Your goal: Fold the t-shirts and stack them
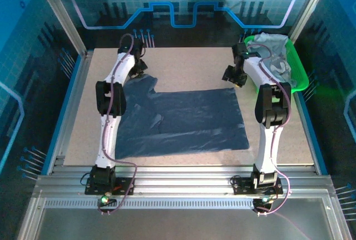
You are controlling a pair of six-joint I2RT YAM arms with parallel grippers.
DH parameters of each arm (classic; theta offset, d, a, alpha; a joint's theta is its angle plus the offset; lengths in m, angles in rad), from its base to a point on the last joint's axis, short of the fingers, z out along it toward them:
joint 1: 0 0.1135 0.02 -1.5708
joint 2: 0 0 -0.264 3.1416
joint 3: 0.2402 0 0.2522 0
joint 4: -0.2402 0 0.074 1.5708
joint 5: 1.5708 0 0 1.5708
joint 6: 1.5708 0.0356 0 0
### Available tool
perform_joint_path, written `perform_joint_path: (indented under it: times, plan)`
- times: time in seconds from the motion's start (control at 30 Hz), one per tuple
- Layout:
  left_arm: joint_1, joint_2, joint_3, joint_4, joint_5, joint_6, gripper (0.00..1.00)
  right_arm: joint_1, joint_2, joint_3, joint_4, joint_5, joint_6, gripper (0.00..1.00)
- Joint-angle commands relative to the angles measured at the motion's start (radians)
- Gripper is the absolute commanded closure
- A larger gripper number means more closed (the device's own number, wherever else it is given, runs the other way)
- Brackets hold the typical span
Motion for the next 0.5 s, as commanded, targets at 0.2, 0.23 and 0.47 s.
perform_joint_path:
  times: [0.2, 0.23, 0.47]
  plan:
    - [-0.011, -0.147, -0.038, 0.058, 0.051, 0.025, 1.0, -0.018, 0.131, 0.127, -0.143, 0.116, 0.034, 0.48]
    - [-0.01, -0.149, -0.037, 0.06, 0.057, 0.023, 1.0, -0.019, 0.137, 0.126, -0.144, 0.118, 0.037, 0.48]
    - [-0.009, -0.149, -0.033, 0.071, 0.093, 0.01, 1.0, -0.031, 0.207, 0.147, -0.141, 0.091, 0.039, 0.51]
